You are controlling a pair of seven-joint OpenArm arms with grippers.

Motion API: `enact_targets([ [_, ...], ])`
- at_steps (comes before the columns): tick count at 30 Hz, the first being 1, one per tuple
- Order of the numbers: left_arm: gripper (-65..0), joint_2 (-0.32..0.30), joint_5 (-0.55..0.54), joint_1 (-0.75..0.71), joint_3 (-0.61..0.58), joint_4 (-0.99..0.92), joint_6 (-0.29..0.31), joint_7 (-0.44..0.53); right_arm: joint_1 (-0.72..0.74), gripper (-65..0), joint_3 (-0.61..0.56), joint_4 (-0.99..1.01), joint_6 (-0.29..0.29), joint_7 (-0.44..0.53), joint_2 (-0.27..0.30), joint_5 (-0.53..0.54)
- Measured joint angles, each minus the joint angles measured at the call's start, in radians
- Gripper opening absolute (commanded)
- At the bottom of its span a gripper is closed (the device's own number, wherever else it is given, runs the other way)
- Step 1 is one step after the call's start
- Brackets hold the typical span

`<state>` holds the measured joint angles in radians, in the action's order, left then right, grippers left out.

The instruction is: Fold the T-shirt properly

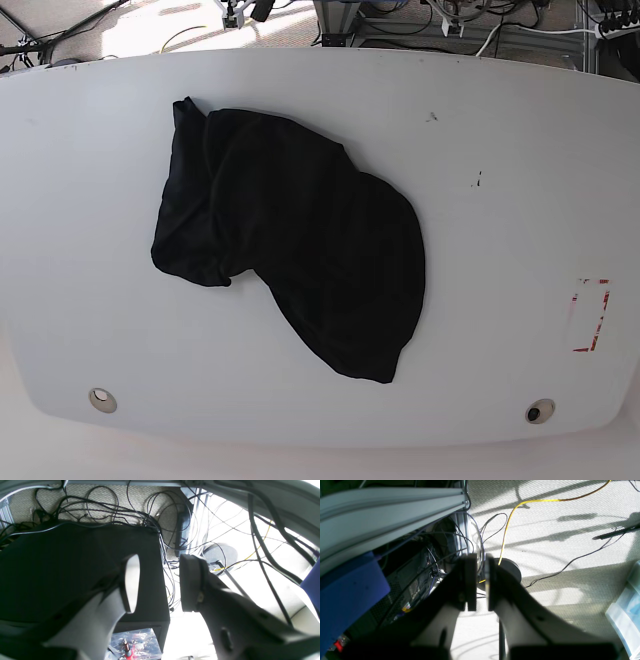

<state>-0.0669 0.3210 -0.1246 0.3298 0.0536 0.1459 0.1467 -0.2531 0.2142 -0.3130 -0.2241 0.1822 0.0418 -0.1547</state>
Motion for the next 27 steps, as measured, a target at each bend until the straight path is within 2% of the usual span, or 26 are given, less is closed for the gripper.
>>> enact_targets([
  [1, -41.5, 0.0, 0.001, -0.005, 0.0, 0.01, -0.008, 0.005, -0.009, -59.6, 0.008, -0.006, 0.041, 0.016, 0.0, -0.003],
  [2, -41.5, 0.0, 0.001, -0.003, 0.0, 0.01, -0.008, 0.004, -0.009, -59.6, 0.008, -0.006, 0.041, 0.016, 0.0, -0.003],
  [5, -41.5, 0.001, 0.0, 0.003, 0.0, 0.0, -0.003, -0.002, 0.003, -59.6, 0.0, -0.002, -0.013, -0.003, 0.0, -0.004],
  [20, -41.5, 0.0, 0.0, 0.004, 0.0, 0.001, 0.0, 0.003, 0.005, -59.9, 0.0, -0.002, -0.004, 0.001, -0.003, -0.003],
  [23, -41.5, 0.003, 0.0, -0.034, 0.0, 0.051, 0.003, 0.074, 0.001, -59.9, 0.0, -0.005, -0.004, 0.01, -0.002, -0.003],
  [25, -41.5, 0.005, -0.003, -0.072, 0.0, 0.105, 0.003, 0.132, -0.009, -59.9, 0.0, -0.005, -0.003, 0.052, -0.003, -0.003],
  [27, -41.5, 0.006, -0.003, -0.106, 0.0, 0.155, 0.003, 0.142, -0.023, -59.9, 0.0, -0.007, 0.0, 0.092, -0.003, -0.003],
])
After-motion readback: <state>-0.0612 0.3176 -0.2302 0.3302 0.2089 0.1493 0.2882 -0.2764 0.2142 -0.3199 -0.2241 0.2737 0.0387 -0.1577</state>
